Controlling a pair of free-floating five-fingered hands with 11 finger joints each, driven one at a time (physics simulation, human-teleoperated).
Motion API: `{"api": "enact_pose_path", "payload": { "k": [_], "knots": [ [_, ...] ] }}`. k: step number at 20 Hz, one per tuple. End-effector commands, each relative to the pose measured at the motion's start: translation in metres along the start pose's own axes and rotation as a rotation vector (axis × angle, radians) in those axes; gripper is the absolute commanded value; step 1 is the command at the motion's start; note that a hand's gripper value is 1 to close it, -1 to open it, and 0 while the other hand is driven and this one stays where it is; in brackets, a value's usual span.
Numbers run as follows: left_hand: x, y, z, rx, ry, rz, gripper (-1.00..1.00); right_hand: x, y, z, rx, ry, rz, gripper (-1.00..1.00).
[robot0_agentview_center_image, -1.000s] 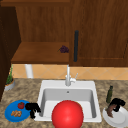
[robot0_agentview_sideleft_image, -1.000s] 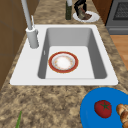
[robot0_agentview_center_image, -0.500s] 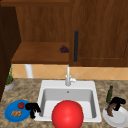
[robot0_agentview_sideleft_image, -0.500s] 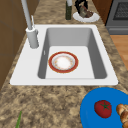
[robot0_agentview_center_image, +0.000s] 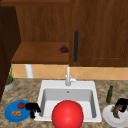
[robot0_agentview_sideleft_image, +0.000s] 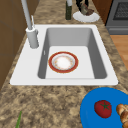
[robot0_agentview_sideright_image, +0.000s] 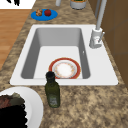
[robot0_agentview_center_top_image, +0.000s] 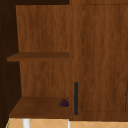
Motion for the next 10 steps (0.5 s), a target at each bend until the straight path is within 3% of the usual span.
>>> {"api": "enact_pose_path", "payload": {
  "k": [1, 7, 10],
  "knots": [
    [0.000, 0.000, 0.000, 0.000, 0.000, 0.000, 0.00, 0.002, -0.013, 0.009, 0.020, -0.019, -0.090, 1.00],
    [0.000, 0.000, 0.000, 0.000, 0.000, 0.000, 0.00, 0.005, -0.020, 0.015, 0.059, -0.013, -0.088, 1.00],
    [0.000, 0.000, 0.000, 0.000, 0.000, 0.000, 0.00, 0.029, -0.020, 0.012, 0.076, 0.011, -0.058, 1.00]
  ]
}}
